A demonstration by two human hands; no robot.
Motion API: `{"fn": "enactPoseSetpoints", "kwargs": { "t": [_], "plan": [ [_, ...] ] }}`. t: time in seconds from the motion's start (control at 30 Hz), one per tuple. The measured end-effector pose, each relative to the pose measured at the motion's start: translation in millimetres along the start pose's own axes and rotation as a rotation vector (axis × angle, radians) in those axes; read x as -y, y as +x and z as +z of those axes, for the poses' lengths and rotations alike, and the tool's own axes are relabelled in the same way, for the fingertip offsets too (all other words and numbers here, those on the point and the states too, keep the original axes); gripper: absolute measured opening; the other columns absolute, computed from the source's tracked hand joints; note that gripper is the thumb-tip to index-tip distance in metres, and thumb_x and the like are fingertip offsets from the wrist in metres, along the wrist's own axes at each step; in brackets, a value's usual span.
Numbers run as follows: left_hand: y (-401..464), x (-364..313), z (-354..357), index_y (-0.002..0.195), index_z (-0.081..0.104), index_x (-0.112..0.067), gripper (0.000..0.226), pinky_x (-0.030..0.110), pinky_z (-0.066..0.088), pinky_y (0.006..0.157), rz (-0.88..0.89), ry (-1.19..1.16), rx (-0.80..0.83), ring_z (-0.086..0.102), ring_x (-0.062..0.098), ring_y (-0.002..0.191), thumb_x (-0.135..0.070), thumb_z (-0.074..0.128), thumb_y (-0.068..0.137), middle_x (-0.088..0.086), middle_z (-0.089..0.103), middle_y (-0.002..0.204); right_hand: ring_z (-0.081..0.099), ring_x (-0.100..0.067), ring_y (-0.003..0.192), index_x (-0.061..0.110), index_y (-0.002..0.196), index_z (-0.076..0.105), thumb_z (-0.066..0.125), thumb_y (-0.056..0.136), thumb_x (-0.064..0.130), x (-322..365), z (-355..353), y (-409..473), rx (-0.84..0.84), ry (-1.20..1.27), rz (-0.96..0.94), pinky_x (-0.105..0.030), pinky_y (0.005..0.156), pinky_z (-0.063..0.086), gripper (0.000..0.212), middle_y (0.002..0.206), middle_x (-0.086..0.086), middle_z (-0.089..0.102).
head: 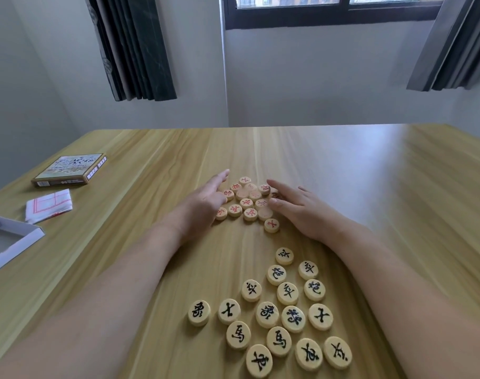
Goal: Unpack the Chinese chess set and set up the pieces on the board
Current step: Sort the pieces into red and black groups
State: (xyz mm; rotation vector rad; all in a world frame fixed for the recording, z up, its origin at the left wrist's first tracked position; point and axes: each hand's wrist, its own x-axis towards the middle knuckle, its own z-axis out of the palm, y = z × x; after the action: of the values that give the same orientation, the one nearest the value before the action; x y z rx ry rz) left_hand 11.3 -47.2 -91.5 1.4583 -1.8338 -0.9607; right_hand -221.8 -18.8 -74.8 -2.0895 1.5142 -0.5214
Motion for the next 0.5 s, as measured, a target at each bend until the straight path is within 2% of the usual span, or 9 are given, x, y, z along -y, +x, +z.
{"fn": "enactPoseSetpoints", "kwargs": {
  "t": [0.07, 0.13, 0.23, 0.27, 0.33, 0.4, 0.5],
  "plan": [
    [9.2, -8.0, 0.0, 0.153, 0.029, -0.034, 0.074, 0.041, 0.019, 0.121, 0.003, 0.005, 0.037, 0.026, 0.012, 0.146, -0.035, 0.037, 0.079, -0.005, 0.031, 0.159, 0.013, -0.015, 0.146, 0.041, 0.149, 0.026, 0.035, 0.101, 0.045, -1.7, 1.2, 1.2, -0.002, 0.034, 0.02, -0.036, 0.119, 0.008, 0.049, 0.154, 0.01, 0.031],
    [19.6, -16.1, -0.7, 0.151, 0.035, -0.025, 0.074, 0.036, 0.026, 0.118, 0.006, -0.088, 0.073, 0.035, 0.014, 0.141, -0.031, 0.037, 0.077, 0.0, 0.042, 0.153, 0.015, -0.018, 0.146, 0.042, 0.147, 0.028, 0.038, 0.1, 0.044, -3.7, 2.0, 3.3, -0.015, 0.073, 0.041, -0.039, 0.119, 0.01, 0.048, 0.153, 0.008, 0.033],
    [24.7, -19.3, -3.2, 0.147, 0.042, -0.012, 0.067, 0.015, 0.04, 0.098, 0.019, -0.18, 0.08, 0.047, 0.014, 0.132, -0.021, 0.037, 0.08, 0.006, 0.056, 0.137, 0.017, -0.021, 0.145, 0.044, 0.147, 0.028, 0.047, 0.095, 0.049, -2.4, 1.8, 1.5, -0.011, 0.055, 0.039, -0.043, 0.118, 0.015, 0.055, 0.152, 0.007, 0.036],
    [25.1, -18.4, -3.5, 0.145, 0.044, -0.011, 0.065, 0.014, 0.04, 0.095, 0.025, -0.186, 0.084, 0.049, 0.013, 0.13, -0.02, 0.038, 0.081, 0.005, 0.058, 0.134, 0.017, -0.021, 0.145, 0.044, 0.147, 0.027, 0.05, 0.092, 0.052, -1.7, 0.9, 0.8, 0.003, 0.04, 0.036, -0.043, 0.118, 0.015, 0.061, 0.151, 0.008, 0.036],
    [23.6, -15.4, -3.7, 0.143, 0.048, -0.012, 0.067, 0.019, 0.04, 0.1, 0.03, -0.185, 0.087, 0.052, 0.011, 0.127, -0.023, 0.038, 0.077, 0.002, 0.062, 0.13, 0.016, -0.015, 0.145, 0.041, 0.149, 0.023, 0.054, 0.091, 0.052, 1.6, -1.2, -2.2, 0.033, -0.012, 0.026, -0.036, 0.12, 0.01, 0.067, 0.15, 0.012, 0.037],
    [20.1, -12.9, -1.9, 0.141, 0.049, -0.013, 0.07, 0.025, 0.04, 0.104, 0.041, -0.175, 0.067, 0.053, 0.012, 0.125, -0.025, 0.038, 0.074, 0.002, 0.063, 0.129, 0.018, -0.007, 0.141, 0.037, 0.15, 0.023, 0.053, 0.093, 0.048, 4.8, -3.0, -4.6, 0.047, -0.075, 0.006, -0.024, 0.114, 0.007, 0.066, 0.148, 0.014, 0.038],
    [17.5, -13.9, 2.1, 0.143, 0.048, -0.014, 0.069, 0.032, 0.035, 0.113, 0.065, -0.154, 0.019, 0.049, 0.012, 0.128, -0.027, 0.037, 0.076, 0.003, 0.057, 0.137, 0.019, -0.006, 0.141, 0.036, 0.15, 0.023, 0.048, 0.096, 0.048, 7.6, -3.6, -5.1, 0.036, -0.095, 0.0, -0.022, 0.113, 0.009, 0.06, 0.149, 0.013, 0.037]
  ]
}}
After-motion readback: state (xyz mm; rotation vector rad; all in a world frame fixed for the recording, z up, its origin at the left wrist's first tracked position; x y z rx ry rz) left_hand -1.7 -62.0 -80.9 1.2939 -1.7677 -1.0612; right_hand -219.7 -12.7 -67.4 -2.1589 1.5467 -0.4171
